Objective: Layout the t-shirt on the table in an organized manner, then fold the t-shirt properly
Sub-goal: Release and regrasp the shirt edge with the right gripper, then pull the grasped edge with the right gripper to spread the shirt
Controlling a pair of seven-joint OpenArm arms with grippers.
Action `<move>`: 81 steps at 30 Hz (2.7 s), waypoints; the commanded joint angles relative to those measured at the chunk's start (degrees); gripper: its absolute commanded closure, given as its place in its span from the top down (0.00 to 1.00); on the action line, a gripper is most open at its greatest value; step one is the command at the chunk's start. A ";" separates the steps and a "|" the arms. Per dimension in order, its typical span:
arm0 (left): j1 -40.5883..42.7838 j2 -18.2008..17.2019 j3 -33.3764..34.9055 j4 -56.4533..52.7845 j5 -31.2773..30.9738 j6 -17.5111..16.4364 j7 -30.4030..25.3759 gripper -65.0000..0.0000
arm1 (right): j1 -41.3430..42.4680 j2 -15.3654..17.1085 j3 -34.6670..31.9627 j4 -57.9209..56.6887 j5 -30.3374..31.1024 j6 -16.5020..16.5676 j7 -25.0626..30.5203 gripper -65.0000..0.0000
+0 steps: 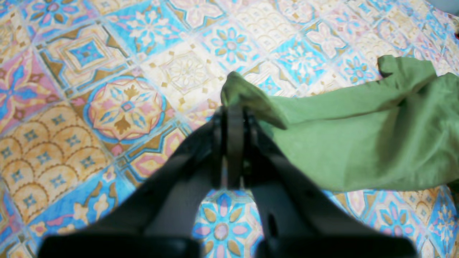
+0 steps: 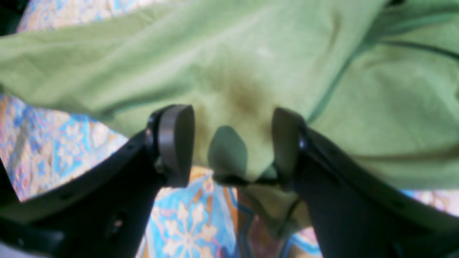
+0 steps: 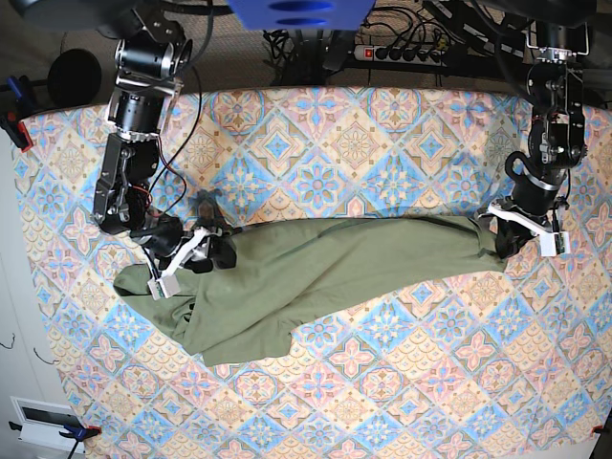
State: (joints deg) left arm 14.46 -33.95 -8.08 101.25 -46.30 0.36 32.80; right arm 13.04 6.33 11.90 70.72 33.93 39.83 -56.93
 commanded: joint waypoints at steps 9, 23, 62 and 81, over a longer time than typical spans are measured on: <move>-0.52 -0.99 -0.58 1.12 0.02 -0.14 -1.63 0.00 | 1.34 1.28 1.24 0.27 1.19 0.17 2.46 0.52; -0.61 -0.90 -0.58 1.12 0.02 -0.23 -1.63 0.00 | 1.07 3.47 -0.16 -0.26 1.28 0.17 2.73 0.52; -23.56 -1.25 -0.93 -14.00 0.02 -0.14 -1.81 0.00 | 12.68 -13.05 -5.35 10.20 17.63 0.17 -10.46 0.03; -23.21 6.57 -0.58 -14.97 20.33 0.21 -1.63 0.57 | 9.95 -12.00 -5.26 10.38 4.26 0.17 -4.13 0.03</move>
State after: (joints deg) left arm -8.05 -26.68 -8.43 84.23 -25.80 1.50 33.04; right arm 21.06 -5.69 6.74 79.96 36.36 39.68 -62.87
